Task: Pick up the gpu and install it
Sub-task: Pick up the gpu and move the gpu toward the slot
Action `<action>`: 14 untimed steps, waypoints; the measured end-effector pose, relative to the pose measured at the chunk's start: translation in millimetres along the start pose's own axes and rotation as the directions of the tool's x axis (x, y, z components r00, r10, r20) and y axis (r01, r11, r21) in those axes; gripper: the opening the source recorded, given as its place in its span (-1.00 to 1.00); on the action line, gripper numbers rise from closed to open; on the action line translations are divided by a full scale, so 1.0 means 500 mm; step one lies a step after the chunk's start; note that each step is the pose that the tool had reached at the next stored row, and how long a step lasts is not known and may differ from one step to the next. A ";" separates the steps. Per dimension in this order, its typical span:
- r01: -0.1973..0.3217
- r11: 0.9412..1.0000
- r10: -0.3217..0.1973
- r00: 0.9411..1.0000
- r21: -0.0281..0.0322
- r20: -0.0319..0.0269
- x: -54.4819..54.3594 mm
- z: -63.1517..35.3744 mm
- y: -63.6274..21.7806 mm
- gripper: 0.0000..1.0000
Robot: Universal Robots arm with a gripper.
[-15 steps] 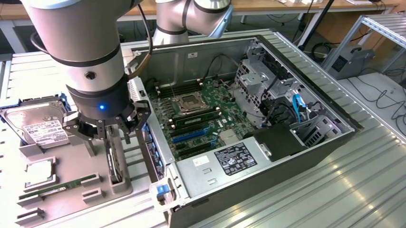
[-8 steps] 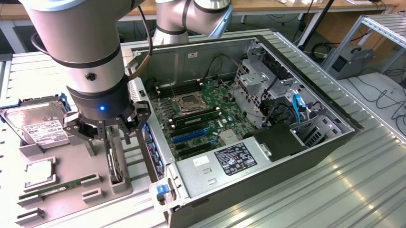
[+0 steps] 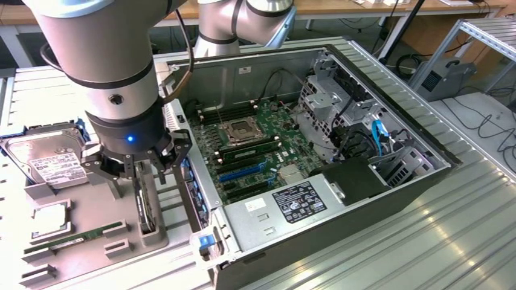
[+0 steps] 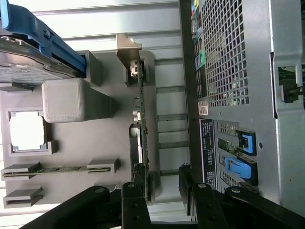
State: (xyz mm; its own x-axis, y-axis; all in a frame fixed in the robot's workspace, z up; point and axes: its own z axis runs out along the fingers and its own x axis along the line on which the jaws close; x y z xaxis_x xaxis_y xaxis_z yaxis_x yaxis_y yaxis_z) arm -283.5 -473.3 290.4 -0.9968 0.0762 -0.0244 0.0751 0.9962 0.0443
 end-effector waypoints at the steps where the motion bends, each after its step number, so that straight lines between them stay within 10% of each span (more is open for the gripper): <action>1: 0.000 1.000 0.000 1.000 0.000 0.000 0.000 0.001 0.000 -0.15; 14: 0.000 1.000 0.000 1.000 0.000 0.000 0.000 0.007 0.000 -0.15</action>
State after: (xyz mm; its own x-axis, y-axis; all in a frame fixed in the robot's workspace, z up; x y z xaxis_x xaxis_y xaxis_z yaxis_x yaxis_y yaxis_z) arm -283.5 -473.3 286.6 -0.9968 0.0762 -0.0244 0.0751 0.9962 0.0443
